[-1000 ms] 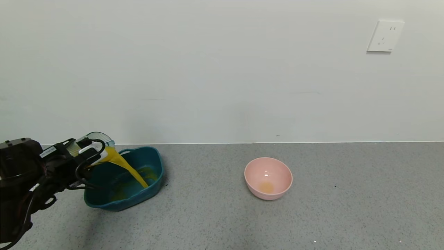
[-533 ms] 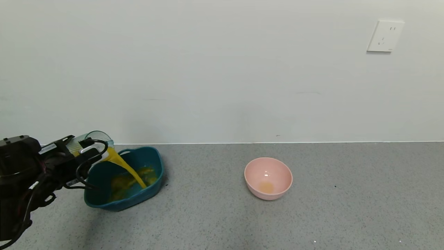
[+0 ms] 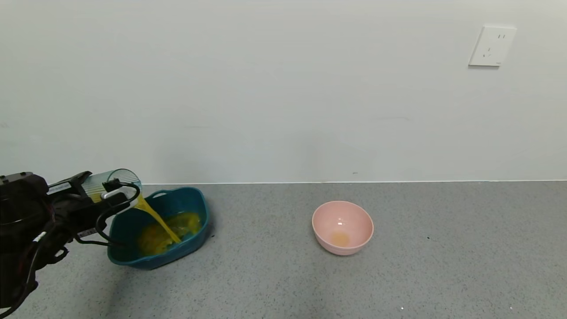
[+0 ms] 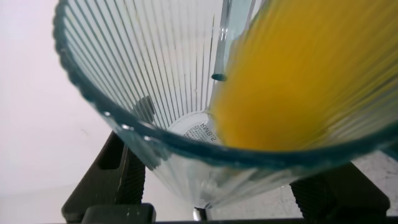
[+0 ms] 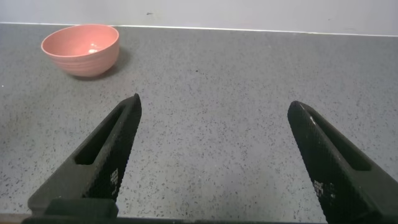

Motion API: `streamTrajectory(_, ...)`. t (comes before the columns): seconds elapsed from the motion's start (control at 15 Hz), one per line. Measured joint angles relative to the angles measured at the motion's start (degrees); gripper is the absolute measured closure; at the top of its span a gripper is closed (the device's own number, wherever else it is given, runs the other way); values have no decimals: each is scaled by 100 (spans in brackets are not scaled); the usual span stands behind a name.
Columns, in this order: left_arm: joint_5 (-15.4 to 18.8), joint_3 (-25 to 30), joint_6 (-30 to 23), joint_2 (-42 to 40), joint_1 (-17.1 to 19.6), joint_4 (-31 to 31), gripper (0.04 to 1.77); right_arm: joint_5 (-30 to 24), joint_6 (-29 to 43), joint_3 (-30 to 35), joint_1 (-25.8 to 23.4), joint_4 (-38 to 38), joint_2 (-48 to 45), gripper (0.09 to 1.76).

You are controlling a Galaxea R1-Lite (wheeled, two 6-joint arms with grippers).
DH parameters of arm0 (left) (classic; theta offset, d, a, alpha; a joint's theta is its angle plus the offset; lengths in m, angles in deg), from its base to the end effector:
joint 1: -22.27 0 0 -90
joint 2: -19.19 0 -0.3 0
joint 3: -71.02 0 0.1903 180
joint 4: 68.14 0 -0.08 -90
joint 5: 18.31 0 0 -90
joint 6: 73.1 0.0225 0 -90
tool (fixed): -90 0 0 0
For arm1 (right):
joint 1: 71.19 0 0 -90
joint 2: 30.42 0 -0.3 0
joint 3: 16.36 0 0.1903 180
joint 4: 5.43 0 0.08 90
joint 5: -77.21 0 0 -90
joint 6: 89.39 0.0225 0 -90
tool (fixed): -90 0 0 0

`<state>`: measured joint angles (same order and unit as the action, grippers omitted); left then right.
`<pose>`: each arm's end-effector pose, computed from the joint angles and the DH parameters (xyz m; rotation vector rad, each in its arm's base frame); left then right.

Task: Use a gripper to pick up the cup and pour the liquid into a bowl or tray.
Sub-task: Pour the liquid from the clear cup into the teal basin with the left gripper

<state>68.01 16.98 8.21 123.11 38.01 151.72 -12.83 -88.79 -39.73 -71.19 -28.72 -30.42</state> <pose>0.2842 0.0816 0.1278 1.3823 0.3831 0.1549 -0.0228 0.0000 0.0756 0.0105 -0.0014 0.0007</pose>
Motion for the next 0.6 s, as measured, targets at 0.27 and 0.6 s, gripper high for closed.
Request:
streamTrajectory(0.27,-65,-77,297,-27,5,10,52,-2,0,0,0,0,0,14)
streamTrajectory(0.6,-285,-122,673,-85,-45,13,52,0,2,0,0,0,0,14)
